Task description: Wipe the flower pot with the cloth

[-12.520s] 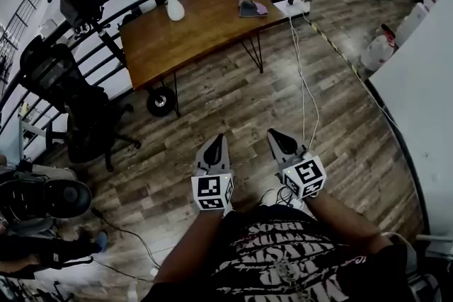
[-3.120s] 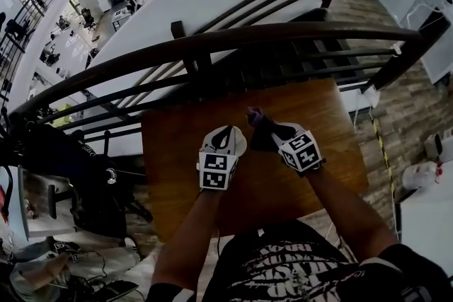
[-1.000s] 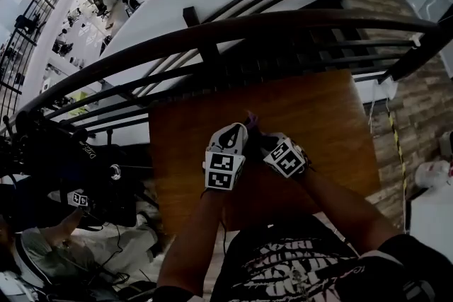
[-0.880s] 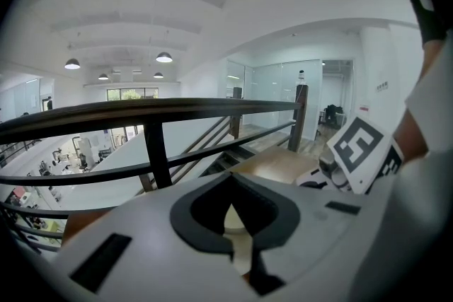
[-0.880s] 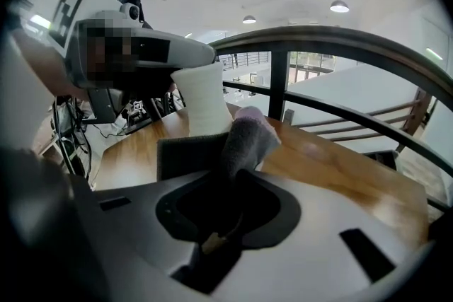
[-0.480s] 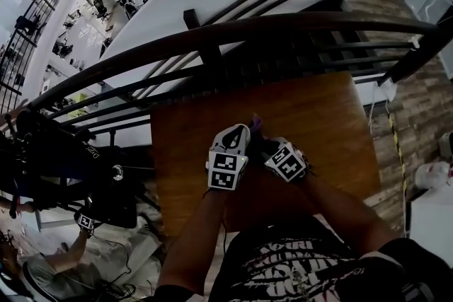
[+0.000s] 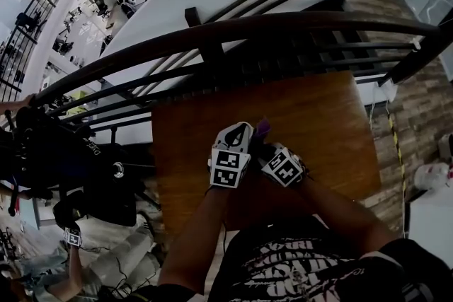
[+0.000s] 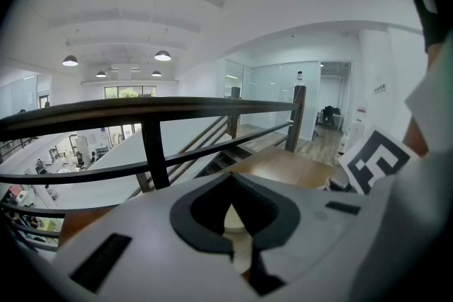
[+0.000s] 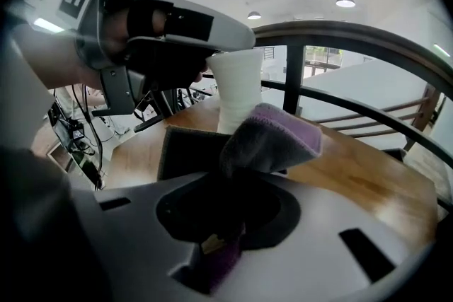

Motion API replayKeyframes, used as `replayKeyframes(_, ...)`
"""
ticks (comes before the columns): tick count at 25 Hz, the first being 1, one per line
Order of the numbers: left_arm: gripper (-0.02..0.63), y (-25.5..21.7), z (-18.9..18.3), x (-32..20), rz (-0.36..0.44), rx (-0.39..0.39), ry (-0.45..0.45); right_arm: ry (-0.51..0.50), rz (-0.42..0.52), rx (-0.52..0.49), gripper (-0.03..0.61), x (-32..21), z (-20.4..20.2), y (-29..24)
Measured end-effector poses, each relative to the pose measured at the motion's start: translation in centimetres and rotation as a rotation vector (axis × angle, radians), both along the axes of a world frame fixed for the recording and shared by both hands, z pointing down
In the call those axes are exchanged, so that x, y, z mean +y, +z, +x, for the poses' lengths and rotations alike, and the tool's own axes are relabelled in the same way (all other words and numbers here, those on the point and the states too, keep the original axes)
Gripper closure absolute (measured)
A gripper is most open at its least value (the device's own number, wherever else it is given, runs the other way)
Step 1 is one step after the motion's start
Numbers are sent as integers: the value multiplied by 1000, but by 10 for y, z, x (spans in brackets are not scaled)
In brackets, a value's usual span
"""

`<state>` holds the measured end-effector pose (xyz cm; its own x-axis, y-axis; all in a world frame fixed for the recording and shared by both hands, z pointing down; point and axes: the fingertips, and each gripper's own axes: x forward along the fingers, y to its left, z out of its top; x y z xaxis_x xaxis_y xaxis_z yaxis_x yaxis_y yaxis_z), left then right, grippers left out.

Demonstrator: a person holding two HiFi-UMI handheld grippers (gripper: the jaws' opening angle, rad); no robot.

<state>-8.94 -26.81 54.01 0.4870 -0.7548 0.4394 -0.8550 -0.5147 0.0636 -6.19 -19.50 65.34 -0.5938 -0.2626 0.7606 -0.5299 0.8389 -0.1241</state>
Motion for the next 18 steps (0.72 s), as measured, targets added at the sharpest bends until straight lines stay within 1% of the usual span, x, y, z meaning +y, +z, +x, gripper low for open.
replayKeyframes(18, 615, -1, -1, 0, -3, -3, -3, -158, -15, 16, 518, 25, -39, 6)
